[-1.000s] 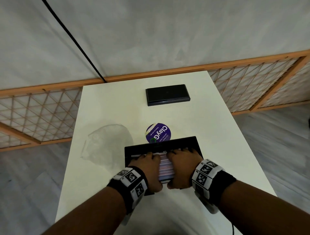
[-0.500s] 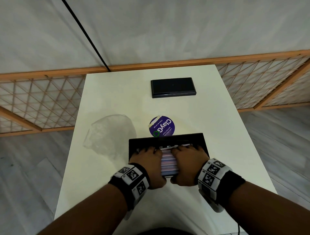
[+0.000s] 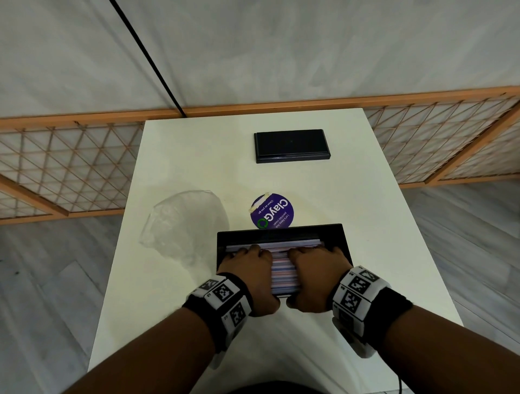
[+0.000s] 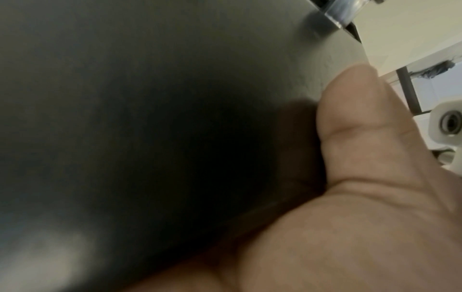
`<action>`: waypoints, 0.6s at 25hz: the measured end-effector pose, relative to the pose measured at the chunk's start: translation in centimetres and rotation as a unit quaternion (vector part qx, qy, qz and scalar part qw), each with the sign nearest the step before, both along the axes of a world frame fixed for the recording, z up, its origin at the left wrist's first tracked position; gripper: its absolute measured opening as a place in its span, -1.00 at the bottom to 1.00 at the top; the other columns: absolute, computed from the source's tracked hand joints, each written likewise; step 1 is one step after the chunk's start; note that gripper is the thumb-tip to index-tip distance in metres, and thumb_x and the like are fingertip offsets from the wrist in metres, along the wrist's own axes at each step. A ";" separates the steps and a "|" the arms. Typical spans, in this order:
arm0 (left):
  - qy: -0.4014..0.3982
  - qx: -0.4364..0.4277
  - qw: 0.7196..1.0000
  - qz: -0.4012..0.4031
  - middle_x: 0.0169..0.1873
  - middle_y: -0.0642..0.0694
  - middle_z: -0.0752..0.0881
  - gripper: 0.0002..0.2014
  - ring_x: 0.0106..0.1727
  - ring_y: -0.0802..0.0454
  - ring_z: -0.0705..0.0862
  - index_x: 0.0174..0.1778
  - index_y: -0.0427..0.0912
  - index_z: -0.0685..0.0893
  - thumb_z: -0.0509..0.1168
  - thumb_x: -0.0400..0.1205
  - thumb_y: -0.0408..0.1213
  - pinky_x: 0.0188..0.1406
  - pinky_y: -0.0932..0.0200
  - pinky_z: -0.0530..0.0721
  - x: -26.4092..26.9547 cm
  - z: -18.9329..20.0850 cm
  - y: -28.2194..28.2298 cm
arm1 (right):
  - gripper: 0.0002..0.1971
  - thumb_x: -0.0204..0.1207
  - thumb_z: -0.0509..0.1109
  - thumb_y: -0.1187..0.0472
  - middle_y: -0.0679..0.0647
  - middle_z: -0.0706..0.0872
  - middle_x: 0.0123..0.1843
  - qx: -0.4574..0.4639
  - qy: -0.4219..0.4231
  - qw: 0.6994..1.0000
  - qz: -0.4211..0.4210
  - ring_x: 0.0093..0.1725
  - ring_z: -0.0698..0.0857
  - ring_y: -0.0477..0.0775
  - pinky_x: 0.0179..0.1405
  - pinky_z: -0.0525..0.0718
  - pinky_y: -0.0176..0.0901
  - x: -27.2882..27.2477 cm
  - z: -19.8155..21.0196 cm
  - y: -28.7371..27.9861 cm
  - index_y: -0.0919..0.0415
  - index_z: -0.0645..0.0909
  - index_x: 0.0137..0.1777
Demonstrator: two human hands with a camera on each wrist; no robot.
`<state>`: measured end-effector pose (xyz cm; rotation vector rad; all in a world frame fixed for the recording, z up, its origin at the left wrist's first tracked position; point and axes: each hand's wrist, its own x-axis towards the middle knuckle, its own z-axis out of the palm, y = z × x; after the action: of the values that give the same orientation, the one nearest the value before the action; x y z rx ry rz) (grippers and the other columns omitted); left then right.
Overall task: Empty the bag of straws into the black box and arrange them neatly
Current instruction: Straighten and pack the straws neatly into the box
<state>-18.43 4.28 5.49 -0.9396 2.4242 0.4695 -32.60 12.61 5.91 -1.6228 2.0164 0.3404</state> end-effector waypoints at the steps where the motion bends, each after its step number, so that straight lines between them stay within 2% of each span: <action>1: -0.001 0.001 1.000 0.001 0.42 -0.06 0.47 -0.21 0.44 -0.11 0.50 0.52 0.01 0.37 0.41 0.38 0.18 0.48 -0.14 0.50 0.0 0.0 0.0 | -0.23 0.12 0.47 -0.34 -0.11 0.64 0.30 -0.001 -0.004 1.000 -0.002 0.35 0.59 0.11 0.46 0.46 0.17 0.0 0.0 0.0 -0.10 0.46 0.35; 4: 0.000 0.005 1.000 0.007 0.44 -0.07 0.41 -0.19 0.47 -0.12 0.44 0.53 0.03 0.36 0.42 0.37 0.19 0.49 -0.15 0.48 0.0 0.0 0.0 | -0.19 0.12 0.48 -0.35 -0.07 0.59 0.35 0.008 -0.001 1.000 0.000 0.36 0.57 0.14 0.45 0.46 0.17 0.0 0.2 -0.1 -0.08 0.44 0.39; 7: 0.000 0.006 1.000 0.006 0.42 -0.05 0.47 -0.23 0.46 -0.10 0.46 0.51 0.02 0.39 0.42 0.38 0.16 0.49 -0.16 0.49 -0.1 0.1 0.0 | -0.19 0.15 0.47 -0.37 -0.01 0.49 0.37 0.020 0.013 1.000 0.009 0.38 0.50 0.19 0.43 0.44 0.19 0.0 0.5 -0.2 -0.08 0.45 0.41; 10: 0.008 -0.003 1.000 0.009 0.39 -0.03 0.53 -0.27 0.44 -0.08 0.49 0.47 0.02 0.41 0.42 0.40 0.14 0.50 -0.14 0.47 0.0 0.2 0.1 | -0.23 0.15 0.47 -0.36 -0.06 0.57 0.33 0.015 0.018 1.000 0.016 0.35 0.53 0.17 0.43 0.43 0.18 0.1 0.6 -0.2 -0.11 0.47 0.37; 12: 0.011 -0.008 1.000 0.014 0.41 -0.03 0.50 -0.26 0.46 -0.09 0.46 0.49 0.02 0.41 0.42 0.40 0.14 0.51 -0.15 0.46 0.1 0.2 0.3 | -0.27 0.15 0.47 -0.34 -0.10 0.63 0.29 0.014 0.016 1.000 0.014 0.33 0.56 0.15 0.44 0.41 0.17 0.1 0.6 -0.2 -0.12 0.48 0.33; 15: 0.012 -0.005 1.000 0.012 0.39 -0.02 0.51 -0.27 0.43 -0.07 0.51 0.48 0.03 0.43 0.43 0.40 0.15 0.46 -0.11 0.52 0.2 0.3 0.3 | -0.27 0.15 0.48 -0.33 -0.09 0.62 0.29 0.012 0.022 1.000 0.017 0.33 0.55 0.15 0.43 0.40 0.17 0.2 0.7 -0.2 -0.10 0.49 0.33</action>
<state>-18.28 4.53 5.84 -0.9731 2.4409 0.4807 -32.39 12.44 6.61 -1.6510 2.0105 0.4139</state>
